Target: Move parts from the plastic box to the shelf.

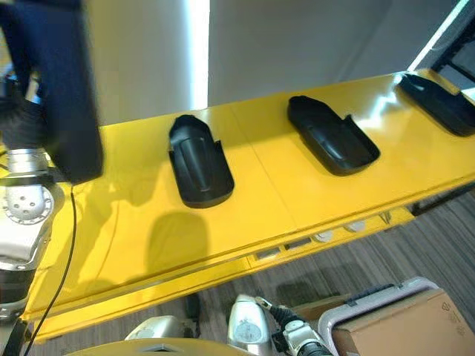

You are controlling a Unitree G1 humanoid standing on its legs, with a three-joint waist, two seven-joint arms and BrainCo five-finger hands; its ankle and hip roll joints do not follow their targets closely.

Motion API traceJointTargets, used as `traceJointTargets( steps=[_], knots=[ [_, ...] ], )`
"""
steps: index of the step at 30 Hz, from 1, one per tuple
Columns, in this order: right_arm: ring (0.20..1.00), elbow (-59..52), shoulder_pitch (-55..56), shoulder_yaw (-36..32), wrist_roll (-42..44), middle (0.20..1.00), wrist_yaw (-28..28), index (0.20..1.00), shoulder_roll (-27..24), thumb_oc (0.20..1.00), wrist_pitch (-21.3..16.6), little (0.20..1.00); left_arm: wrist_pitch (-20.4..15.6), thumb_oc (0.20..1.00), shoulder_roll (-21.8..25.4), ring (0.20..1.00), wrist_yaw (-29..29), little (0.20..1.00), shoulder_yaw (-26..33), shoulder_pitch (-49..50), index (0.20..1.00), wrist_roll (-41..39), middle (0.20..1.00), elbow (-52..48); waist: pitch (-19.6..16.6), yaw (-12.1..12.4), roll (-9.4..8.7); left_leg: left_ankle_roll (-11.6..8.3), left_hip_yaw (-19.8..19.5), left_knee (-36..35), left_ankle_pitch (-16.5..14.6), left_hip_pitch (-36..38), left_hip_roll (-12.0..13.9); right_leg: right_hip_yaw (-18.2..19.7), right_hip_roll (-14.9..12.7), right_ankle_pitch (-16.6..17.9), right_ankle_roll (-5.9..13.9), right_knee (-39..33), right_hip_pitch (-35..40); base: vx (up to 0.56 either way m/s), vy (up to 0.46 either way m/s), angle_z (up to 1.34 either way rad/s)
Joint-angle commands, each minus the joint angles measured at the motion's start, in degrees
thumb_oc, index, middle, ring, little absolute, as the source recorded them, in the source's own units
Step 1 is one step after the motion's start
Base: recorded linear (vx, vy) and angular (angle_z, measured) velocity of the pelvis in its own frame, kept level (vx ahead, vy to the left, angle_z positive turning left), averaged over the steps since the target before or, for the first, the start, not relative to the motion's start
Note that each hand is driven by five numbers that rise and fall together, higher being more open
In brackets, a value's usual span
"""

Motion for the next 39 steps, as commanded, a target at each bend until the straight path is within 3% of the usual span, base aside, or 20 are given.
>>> traceJointTargets(
  steps=[1,4,7,11,13,14,16,18,20,21,23,26,27,28,31,32,34,35,39],
  knots=[
    [1.000,1.90,0.47,4.01,-3.21,1.000,1.35,1.000,-0.15,1.000,0.23,1.000,-2.18,0.200,0.74,0.200,1.94,0.200,4.32,0.96,0.200,1.77,0.200,-6.41,-1.40,1.89,-2.48,-2.76,1.37,-1.22,-4.33,4.24,2.05,-1.99,-0.93,9.55,1.58,-5.53,9.02,0.10,-0.204,0.84],
    [1.000,3.15,-0.05,4.94,-3.13,1.000,1.65,1.000,-1.22,1.000,-1.76,1.000,-1.23,0.200,-0.14,0.200,1.60,0.200,4.62,2.86,0.200,2.20,0.200,-7.32,-2.19,3.06,-3.55,-4.28,1.86,-1.22,-2.94,3.71,2.49,-2.27,0.40,9.65,0.35,-12.88,14.51,0.10,-0.186,0.49],
    [1.000,2.80,-0.72,5.50,-2.68,1.000,1.11,1.000,-2.01,1.000,-1.41,1.000,0.60,0.200,-0.98,0.200,1.66,0.200,5.26,3.85,0.200,3.45,0.200,-8.47,-2.74,3.93,-4.18,-5.40,3.24,-0.91,-2.45,2.95,2.82,-3.01,0.90,10.00,-0.50,-17.05,16.99,0.07,-0.146,-0.02],
    [1.000,2.51,-1.11,5.74,-3.57,1.000,1.48,1.000,-2.43,1.000,-0.68,1.000,2.92,0.200,-1.06,0.200,1.80,0.200,6.10,4.54,0.200,3.48,0.200,-9.08,-3.20,4.35,-4.10,-6.27,4.68,-0.11,-2.30,1.93,3.38,-3.78,0.99,9.44,-0.90,-17.93,17.55,0.04,-0.085,-0.06],
    [1.000,2.30,-0.94,5.61,-3.89,1.000,2.05,1.000,-2.51,1.000,-0.53,1.000,3.58,0.200,-0.63,0.200,1.25,0.200,6.80,5.06,0.200,3.17,0.200,-8.89,-3.22,4.13,-3.97,-6.77,7.51,1.52,-2.70,1.04,4.07,-5.10,0.67,9.06,-1.00,-17.93,17.85,0.04,-0.082,-0.01],
    [1.000,2.01,-0.51,5.24,-3.21,1.000,1.84,1.000,-2.48,1.000,-0.20,1.000,3.75,0.200,-0.54,0.200,0.24,0.200,6.94,5.12,0.200,2.76,0.200,-8.80,-3.03,3.38,-4.04,-7.42,11.80,3.58,-2.98,0.45,5.68,-7.09,-0.02,8.88,-1.06,-17.93,18.39,0.07,-0.048,0.05],
    [1.000,2.08,-0.37,4.70,-1.58,1.000,1.04,1.000,-2.40,1.000,0.26,1.000,3.98,0.200,-0.39,0.200,-0.49,0.200,6.75,5.29,0.200,2.61,0.200,-8.42,-3.00,2.53,-3.89,-8.44,14.36,5.60,-4.37,0.58,8.11,-8.12,-0.91,8.07,-0.97,-17.93,19.16,0.06,-0.003,0.62],
    [1.000,3.37,-0.99,4.38,-0.98,1.000,0.95,1.000,-2.26,1.000,0.04,1.000,3.93,0.200,0.25,0.200,-0.43,0.200,6.94,5.66,0.200,1.95,0.200,-8.07,-2.96,2.56,-3.46,-8.71,13.78,6.01,-4.35,0.71,9.31,-8.03,-1.32,8.16,-1.24,-17.92,19.05,0.01,0.050,0.78],
    [1.000,5.07,-1.66,4.17,-1.31,1.000,1.47,1.000,-2.23,1.000,-0.68,1.000,3.39,0.200,1.16,0.200,-0.07,0.200,7.17,6.19,0.200,1.15,0.200,-7.42,-3.05,2.46,-2.68,-9.98,12.95,4.56,-2.08,1.48,11.78,-7.71,-1.68,7.98,-1.51,-17.78,18.82,0.01,0.153,0.10],
    [1.000,5.41,-1.54,3.91,-1.98,1.000,1.83,1.000,-2.46,1.000,-0.80,1.000,3.06,0.200,1.41,0.200,-0.52,0.200,7.40,6.46,0.200,0.65,0.200,-6.96,-3.04,2.05,-2.16,-11.31,13.13,3.75,1.65,1.57,14.41,-7.68,-2.11,7.89,-1.81,-17.72,18.85,-0.04,0.154,-0.15],
    [1.000,6.16,-1.15,3.41,-2.55,1.000,1.68,1.000,-2.72,1.000,-1.39,1.000,2.71,0.200,1.36,0.200,-1.04,0.200,7.62,6.68,0.200,0.18,0.200,-6.46,-2.95,1.49,-1.56,-12.25,13.74,3.05,5.87,1.57,17.16,-8.20,-2.52,7.98,-2.56,-16.90,18.31,-0.05,0.191,0.00],
    [1.000,6.93,-1.09,3.03,-1.77,1.000,0.62,1.000,-3.47,1.000,-1.28,1.000,2.05,0.200,0.95,0.200,-1.03,0.200,7.37,7.01,0.200,-0.16,0.200,-5.88,-2.95,0.55,-0.72,-13.23,13.07,3.13,9.33,1.92,20.68,-7.59,-4.26,6.93,-2.78,-14.14,16.99,-0.02,0.360,0.00],
    [1.000,7.18,-1.26,2.40,-1.61,1.000,0.33,1.000,-4.45,1.000,-0.89,1.000,1.61,0.200,0.47,0.200,-0.05,0.200,6.99,6.93,0.200,-0.23,0.200,-5.41,-2.80,-0.28,0.29,-13.83,12.17,3.69,11.25,2.13,22.60,-6.65,-5.66,6.09,-2.90,-11.35,15.18,-0.04,0.450,-0.23],
    [1.000,7.22,-1.28,2.32,-1.39,1.000,0.18,1.000,-4.55,1.000,-0.77,1.000,1.55,0.200,0.42,0.200,-0.01,0.200,6.96,6.91,0.200,-0.28,0.200,-5.35,-2.78,-0.35,0.39,-13.88,12.03,3.79,11.40,2.13,22.76,-6.52,-5.80,5.99,-2.90,-11.03,14.98,-0.05,0.582,-0.29],
    [1.000,8.41,-1.68,0.49,-2.25,1.000,0.79,1.000,-6.06,1.000,-0.88,1.000,1.62,0.200,0.50,0.200,0.86,0.200,7.33,6.77,0.200,-0.70,0.200,-4.55,-1.85,-0.52,1.91,-13.01,7.25,5.96,7.98,2.27,21.22,-2.60,-8.45,5.45,-1.63,-6.32,11.73,-0.08,0.537,-0.20],
    [1.000,9.09,-1.77,-0.38,-1.84,1.000,0.69,1.000,-6.24,1.000,-1.14,1.000,1.95,0.200,0.79,0.200,0.26,0.200,7.14,6.20,0.200,-1.41,0.200,-4.31,-1.15,-0.76,2.22,-12.39,7.24,6.60,4.58,2.42,19.95,-1.97,-10.12,5.81,-0.21,-4.97,10.86,-0.13,0.480,-0.36],
    [1.000,9.33,-1.61,-1.30,-1.96,1.000,0.13,1.000,-5.86,1.000,-1.69,1.000,2.47,0.200,1.60,0.200,-0.46,0.200,6.76,5.26,0.200,-1.96,0.200,-3.97,-0.53,-0.93,1.94,-11.16,8.56,7.15,0.90,2.19,18.60,-1.97,-12.27,7.33,1.48,-4.76,10.56,-0.11,0.432,-0.15],
    [1.000,9.27,-1.25,-1.86,0.11,1.000,-1.45,1.000,-5.35,1.000,-2.16,1.000,3.23,0.200,2.29,0.200,-1.89,0.200,6.30,4.60,0.200,-2.64,0.200,-3.63,0.14,-0.92,1.47,-10.15,8.80,7.56,-1.89,2.29,17.16,-1.82,-13.82,8.82,2.85,-5.16,10.91,-0.08,0.367,0.07],
    [1.000,8.36,0.73,-4.35,4.50,1.000,-4.08,1.000,-1.90,1.000,-4.85,1.000,5.63,0.200,3.67,0.200,-4.92,0.200,4.70,4.27,0.200,-1.53,0.200,-3.73,1.85,0.50,-0.67,-7.69,9.40,9.26,-6.05,2.83,12.63,-4.06,-17.69,17.80,5.65,-11.52,13.37,-0.05,0.187,-0.03]
  ],
)
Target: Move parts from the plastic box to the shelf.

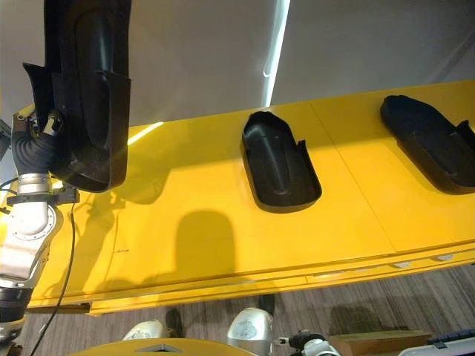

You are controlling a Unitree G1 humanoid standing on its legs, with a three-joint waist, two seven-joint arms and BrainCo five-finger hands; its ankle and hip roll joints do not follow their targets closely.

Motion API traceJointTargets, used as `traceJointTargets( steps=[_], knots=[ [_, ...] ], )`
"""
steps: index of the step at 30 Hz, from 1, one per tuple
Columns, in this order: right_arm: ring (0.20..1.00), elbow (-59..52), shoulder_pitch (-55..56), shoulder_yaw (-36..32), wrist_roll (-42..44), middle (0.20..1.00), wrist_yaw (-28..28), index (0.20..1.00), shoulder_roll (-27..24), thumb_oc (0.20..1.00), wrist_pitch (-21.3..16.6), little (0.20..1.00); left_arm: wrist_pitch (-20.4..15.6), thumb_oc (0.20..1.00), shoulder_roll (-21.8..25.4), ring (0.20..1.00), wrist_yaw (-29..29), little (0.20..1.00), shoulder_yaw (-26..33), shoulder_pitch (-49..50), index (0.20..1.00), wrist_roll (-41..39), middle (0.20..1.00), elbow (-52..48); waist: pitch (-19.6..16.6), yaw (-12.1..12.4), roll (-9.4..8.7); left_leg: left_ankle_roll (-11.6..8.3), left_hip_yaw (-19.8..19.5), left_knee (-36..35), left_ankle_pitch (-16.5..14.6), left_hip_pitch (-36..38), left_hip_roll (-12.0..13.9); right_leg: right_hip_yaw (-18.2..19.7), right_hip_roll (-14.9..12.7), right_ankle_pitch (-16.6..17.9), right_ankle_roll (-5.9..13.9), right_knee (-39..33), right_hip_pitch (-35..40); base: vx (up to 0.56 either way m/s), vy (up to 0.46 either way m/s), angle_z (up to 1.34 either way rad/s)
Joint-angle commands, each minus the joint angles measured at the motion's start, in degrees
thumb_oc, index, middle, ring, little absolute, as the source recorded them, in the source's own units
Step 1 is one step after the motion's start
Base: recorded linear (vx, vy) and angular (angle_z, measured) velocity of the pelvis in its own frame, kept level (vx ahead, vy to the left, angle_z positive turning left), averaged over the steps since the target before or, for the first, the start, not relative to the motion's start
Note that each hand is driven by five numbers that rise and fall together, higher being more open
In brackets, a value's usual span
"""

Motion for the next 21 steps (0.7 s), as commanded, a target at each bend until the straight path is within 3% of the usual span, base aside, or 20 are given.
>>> traceJointTargets(
  steps=[1,4,7,8,13,21],
  knots=[
    [1.000,-2.96,0.20,-0.98,3.57,1.000,-3.31,1.000,0.63,1.000,-2.31,1.000,0.13,0.200,-0.02,0.200,-2.48,0.200,2.32,-2.96,0.200,0.48,0.200,-5.55,1.94,1.11,1.98,1.72,-2.58,0.66,-0.61,1.05,3.70,-4.73,-1.56,1.63,2.89,0.35,4.03,-0.06,0.190,-0.14],
    [1.000,-7.72,1.51,1.14,-0.18,1.000,-2.75,1.000,1.59,1.000,-0.68,1.000,3.50,0.200,-0.98,0.200,-2.68,0.200,2.62,0.68,0.200,0.16,0.200,-5.02,1.41,1.50,2.27,3.15,-0.77,-3.28,0.45,2.82,3.05,-6.30,2.08,-3.60,1.99,8.63,1.96,-0.09,0.166,-0.14],
    [1.000,-9.19,1.05,3.00,-2.99,1.000,-2.01,1.000,1.39,1.000,0.11,1.000,7.33,0.200,-1.86,0.200,0.02,0.200,1.56,1.09,0.200,-0.95,0.200,-3.72,1.01,2.28,1.67,2.84,-0.29,-4.07,1.08,2.21,3.23,-7.66,3.75,-5.10,1.07,6.01,2.67,-0.07,-0.042,-0.31],
    [1.000,-8.96,0.55,4.01,-2.39,1.000,-1.74,1.000,0.71,1.000,0.38,1.000,9.22,0.200,-2.73,0.200,0.65,0.200,0.74,1.30,0.200,-0.95,0.200,-1.95,0.72,2.67,0.96,2.34,-0.98,-4.78,1.69,1.70,3.38,-7.16,5.61,-5.72,0.76,2.82,4.22,-0.06,-0.136,-0.54],
    [1.000,-9.43,-0.26,5.40,-1.26,1.000,-1.39,1.000,-0.73,1.000,1.93,1.000,12.90,0.200,-3.93,0.200,-0.81,0.200,-2.37,3.99,0.200,-1.31,0.200,2.15,0.16,3.87,-0.18,0.97,-0.56,-6.71,3.31,2.02,4.14,-8.32,7.60,-5.26,0.00,-2.74,7.53,-0.03,-0.095,-0.11],
    [1.000,-9.47,0.27,4.87,-2.89,1.000,-0.43,1.000,-1.00,1.000,3.50,1.000,16.13,0.200,-4.25,0.200,-3.42,0.200,-3.61,8.82,0.200,1.04,0.200,6.82,-0.87,4.18,0.00,0.20,0.90,-8.72,4.11,3.87,4.43,-9.12,8.79,-4.46,-0.42,-6.29,10.00,0.00,-0.019,0.03]
  ],
)
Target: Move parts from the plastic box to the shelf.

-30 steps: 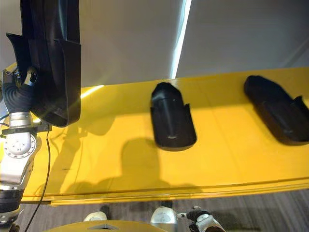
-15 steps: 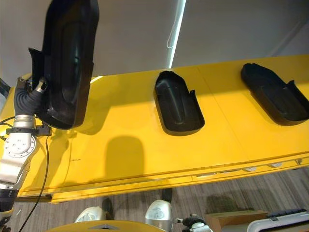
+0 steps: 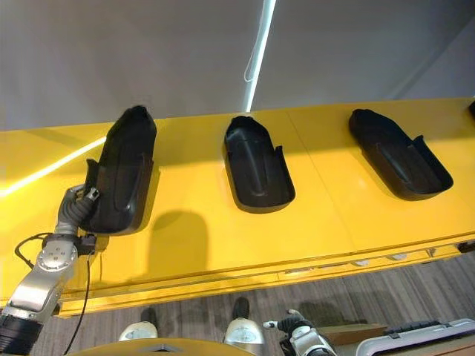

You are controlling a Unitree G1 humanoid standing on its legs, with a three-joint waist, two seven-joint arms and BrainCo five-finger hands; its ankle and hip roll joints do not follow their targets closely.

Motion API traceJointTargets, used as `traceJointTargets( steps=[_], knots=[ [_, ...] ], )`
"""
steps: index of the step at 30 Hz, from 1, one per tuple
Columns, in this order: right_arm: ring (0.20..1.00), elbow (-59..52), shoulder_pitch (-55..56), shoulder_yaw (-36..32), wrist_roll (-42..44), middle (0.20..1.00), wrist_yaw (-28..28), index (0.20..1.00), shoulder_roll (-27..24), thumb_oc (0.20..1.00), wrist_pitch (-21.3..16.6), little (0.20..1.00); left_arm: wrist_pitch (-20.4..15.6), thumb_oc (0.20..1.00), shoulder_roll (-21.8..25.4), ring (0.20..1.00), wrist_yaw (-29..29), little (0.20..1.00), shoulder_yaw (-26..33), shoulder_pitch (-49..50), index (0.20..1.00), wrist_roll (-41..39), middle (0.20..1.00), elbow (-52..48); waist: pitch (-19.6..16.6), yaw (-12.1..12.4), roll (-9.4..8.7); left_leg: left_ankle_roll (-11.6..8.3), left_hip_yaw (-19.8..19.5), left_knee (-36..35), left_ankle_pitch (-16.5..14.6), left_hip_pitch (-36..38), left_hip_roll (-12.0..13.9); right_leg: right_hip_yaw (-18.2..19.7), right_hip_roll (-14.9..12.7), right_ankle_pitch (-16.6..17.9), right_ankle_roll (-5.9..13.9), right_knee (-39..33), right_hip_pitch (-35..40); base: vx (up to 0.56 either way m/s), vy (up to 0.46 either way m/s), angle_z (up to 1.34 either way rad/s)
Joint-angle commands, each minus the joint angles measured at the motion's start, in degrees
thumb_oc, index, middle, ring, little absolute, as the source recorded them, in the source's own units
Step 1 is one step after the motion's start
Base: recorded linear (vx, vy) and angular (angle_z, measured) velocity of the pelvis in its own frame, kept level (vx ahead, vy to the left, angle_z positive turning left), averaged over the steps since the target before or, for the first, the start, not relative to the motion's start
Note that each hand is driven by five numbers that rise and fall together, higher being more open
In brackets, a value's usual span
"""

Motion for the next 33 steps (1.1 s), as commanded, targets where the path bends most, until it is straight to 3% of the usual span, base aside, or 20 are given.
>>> traceJointTargets(
  steps=[1,13,24,33],
  knots=[
    [1.000,1.79,-1.26,1.31,-1.07,1.000,1.31,1.000,-0.45,1.000,0.77,1.000,-1.70,0.200,1.56,0.200,-0.73,0.200,1.19,-3.50,0.200,3.29,0.200,-1.98,0.12,0.48,0.04,3.28,-1.13,0.06,-2.31,-0.80,-2.48,-2.18,-0.82,-5.81,1.60,0.22,4.21,0.00,0.006,0.04],
    [1.000,0.94,-0.11,2.59,-2.76,1.000,2.82,1.000,-0.59,1.000,1.57,1.000,3.33,0.200,5.02,0.200,2.12,0.200,2.46,-2.06,0.200,16.95,0.200,3.85,-0.47,-0.12,0.74,3.26,-0.59,0.01,-2.80,0.18,-2.62,-1.76,-1.02,-6.30,1.75,0.22,4.84,0.00,0.000,0.00],
    [1.000,-0.07,0.97,3.38,-3.07,1.000,3.52,1.000,-1.13,1.000,1.34,1.000,5.22,0.200,5.72,0.200,9.18,0.200,3.55,-3.81,0.200,18.21,0.200,9.34,-0.50,-1.32,0.63,3.11,-0.03,0.07,-2.97,0.55,-2.38,-1.20,-1.00,-6.69,1.76,0.22,5.00,0.00,0.000,0.00],
    [1.000,-0.82,1.43,3.70,-3.16,1.000,4.00,1.000,-1.27,1.000,1.36,1.000,3.11,0.200,3.87,0.200,11.05,0.200,2.60,-5.06,0.200,15.35,0.200,13.55,-0.06,-2.07,0.19,3.06,0.42,0.24,-3.09,0.77,-2.24,-0.75,-0.90,-6.92,1.58,0.22,5.21,0.00,0.000,0.00]
  ],
)
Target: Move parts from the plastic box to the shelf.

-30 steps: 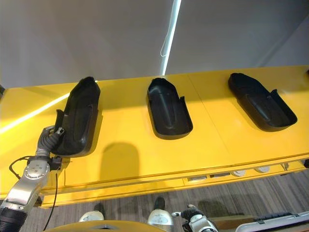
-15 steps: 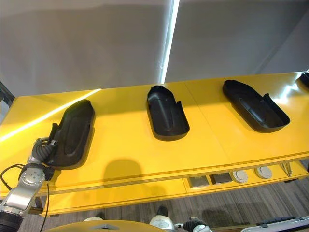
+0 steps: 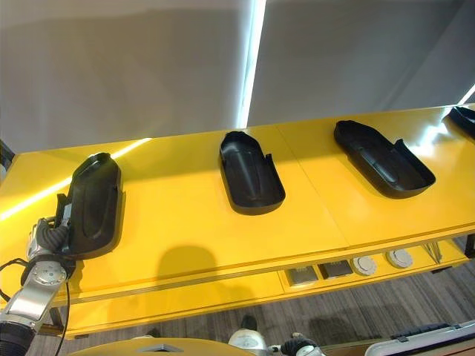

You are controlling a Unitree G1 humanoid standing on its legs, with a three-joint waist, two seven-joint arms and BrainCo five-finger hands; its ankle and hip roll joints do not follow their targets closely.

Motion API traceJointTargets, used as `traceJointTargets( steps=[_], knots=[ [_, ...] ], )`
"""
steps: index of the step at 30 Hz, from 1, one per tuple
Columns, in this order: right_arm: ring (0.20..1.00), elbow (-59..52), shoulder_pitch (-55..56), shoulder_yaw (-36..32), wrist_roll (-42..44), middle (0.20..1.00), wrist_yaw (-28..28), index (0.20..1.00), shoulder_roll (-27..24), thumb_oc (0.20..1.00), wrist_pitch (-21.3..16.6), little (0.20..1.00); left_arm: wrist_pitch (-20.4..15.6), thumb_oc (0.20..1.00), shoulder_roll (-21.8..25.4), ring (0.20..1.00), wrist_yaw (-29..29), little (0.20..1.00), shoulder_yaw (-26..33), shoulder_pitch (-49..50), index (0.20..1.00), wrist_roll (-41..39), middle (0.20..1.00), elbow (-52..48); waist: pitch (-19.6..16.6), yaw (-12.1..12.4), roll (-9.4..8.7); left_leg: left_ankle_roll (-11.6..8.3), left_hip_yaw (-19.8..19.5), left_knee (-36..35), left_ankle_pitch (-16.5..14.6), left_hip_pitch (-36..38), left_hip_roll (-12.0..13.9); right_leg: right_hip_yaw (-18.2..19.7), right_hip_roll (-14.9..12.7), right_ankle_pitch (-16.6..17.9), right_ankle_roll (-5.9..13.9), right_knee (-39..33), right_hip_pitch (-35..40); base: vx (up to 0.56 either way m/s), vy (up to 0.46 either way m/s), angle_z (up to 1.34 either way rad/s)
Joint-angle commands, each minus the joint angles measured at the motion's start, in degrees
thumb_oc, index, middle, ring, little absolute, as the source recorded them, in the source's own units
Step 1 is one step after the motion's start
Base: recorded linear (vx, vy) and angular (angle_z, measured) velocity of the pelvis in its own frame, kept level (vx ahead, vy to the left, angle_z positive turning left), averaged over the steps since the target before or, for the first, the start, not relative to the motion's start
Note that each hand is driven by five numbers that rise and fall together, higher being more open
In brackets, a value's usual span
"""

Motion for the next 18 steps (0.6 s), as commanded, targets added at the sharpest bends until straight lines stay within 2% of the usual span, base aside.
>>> traceJointTargets(
  steps=[1,2,11,18],
  knots=[
    [1.000,-0.71,-2.54,2.40,-0.91,1.000,1.47,1.000,-0.99,1.000,0.37,1.000,-3.45,0.225,1.75,0.225,2.22,0.225,1.73,-6.26,0.225,-0.37,0.225,-0.05,4.81,-0.44,-0.71,2.83,0.35,0.57,-2.98,1.32,-2.08,-1.20,-0.38,-6.28,1.16,0.24,5.42,0.00,0.000,0.00],
    [1.000,-0.67,-2.58,2.36,-1.08,1.000,1.57,1.000,-1.00,1.000,0.34,1.000,-3.34,1.000,1.33,1.000,1.87,1.000,1.34,-6.42,1.000,-0.33,1.000,-0.07,4.85,-0.47,-0.72,2.87,0.34,0.63,-3.01,1.36,-2.10,-1.19,-0.35,-6.32,1.10,0.24,5.49,0.00,0.000,0.00],
    [1.000,-0.37,-2.76,2.22,-1.04,1.000,1.54,1.000,-0.80,1.000,0.59,1.000,-2.50,1.000,1.16,1.000,1.31,1.000,0.82,-6.49,1.000,-1.24,1.000,-0.84,4.88,-0.51,-0.54,2.94,0.50,0.92,-3.26,1.61,-2.10,-1.22,-0.35,-6.50,0.99,0.24,5.85,0.00,0.000,0.00],
    [1.000,0.14,-2.82,1.99,-1.59,1.000,1.54,1.000,-0.56,1.000,0.57,1.000,-4.18,1.000,1.74,1.000,1.92,1.000,1.94,-6.30,1.000,-1.93,1.000,-3.02,4.69,-0.23,-0.41,3.11,0.31,0.92,-3.43,1.94,-2.21,-1.48,-0.43,-6.64,0.95,0.28,6.28,0.00,0.000,0.00]
  ],
)
